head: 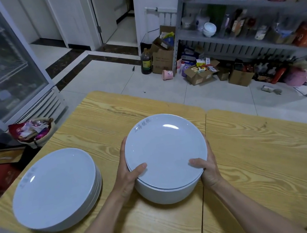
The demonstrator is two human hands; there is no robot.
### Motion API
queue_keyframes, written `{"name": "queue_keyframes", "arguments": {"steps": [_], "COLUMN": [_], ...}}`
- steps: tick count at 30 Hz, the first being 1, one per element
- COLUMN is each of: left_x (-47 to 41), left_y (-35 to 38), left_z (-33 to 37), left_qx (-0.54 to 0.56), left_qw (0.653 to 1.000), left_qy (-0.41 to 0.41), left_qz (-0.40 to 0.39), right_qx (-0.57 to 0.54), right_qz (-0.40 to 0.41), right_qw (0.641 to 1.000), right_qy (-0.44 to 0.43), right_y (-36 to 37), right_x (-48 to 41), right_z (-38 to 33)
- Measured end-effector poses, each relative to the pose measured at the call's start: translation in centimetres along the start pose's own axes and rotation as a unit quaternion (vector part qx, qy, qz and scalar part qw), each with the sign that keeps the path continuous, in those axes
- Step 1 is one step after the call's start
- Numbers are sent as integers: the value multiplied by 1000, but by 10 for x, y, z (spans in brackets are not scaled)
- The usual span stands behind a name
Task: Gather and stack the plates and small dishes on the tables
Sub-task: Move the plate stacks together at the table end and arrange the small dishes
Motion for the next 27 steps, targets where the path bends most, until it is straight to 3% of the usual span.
{"name": "queue_keyframes", "arguments": {"steps": [8,19,27], "left_x": [7,59,99], "left_y": [16,91,156], "left_z": [36,134,161], "left_qx": [-3,-15,-37], "left_qw": [1000,999,993], "left_qy": [9,34,61], "left_qz": [0,-30,-99], "right_qx": [-23,-22,4], "right_qz": [13,44,94], "right_qw": [1000,997,989], "right_qy": [-13,-61,-116], "right_y": [-3,-38,-88], "right_x": [2,46,114], "right_z": [-37,-166,-227]}}
Point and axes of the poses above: each hand's wrist, its own x-axis away from the middle knuckle, its own y-axis out of the palm, z = x × y, the point moved 7 cm from there along -x, towards the middle knuckle, and after that the axes turned 7 degrees about -y, right-handed, at the moved point
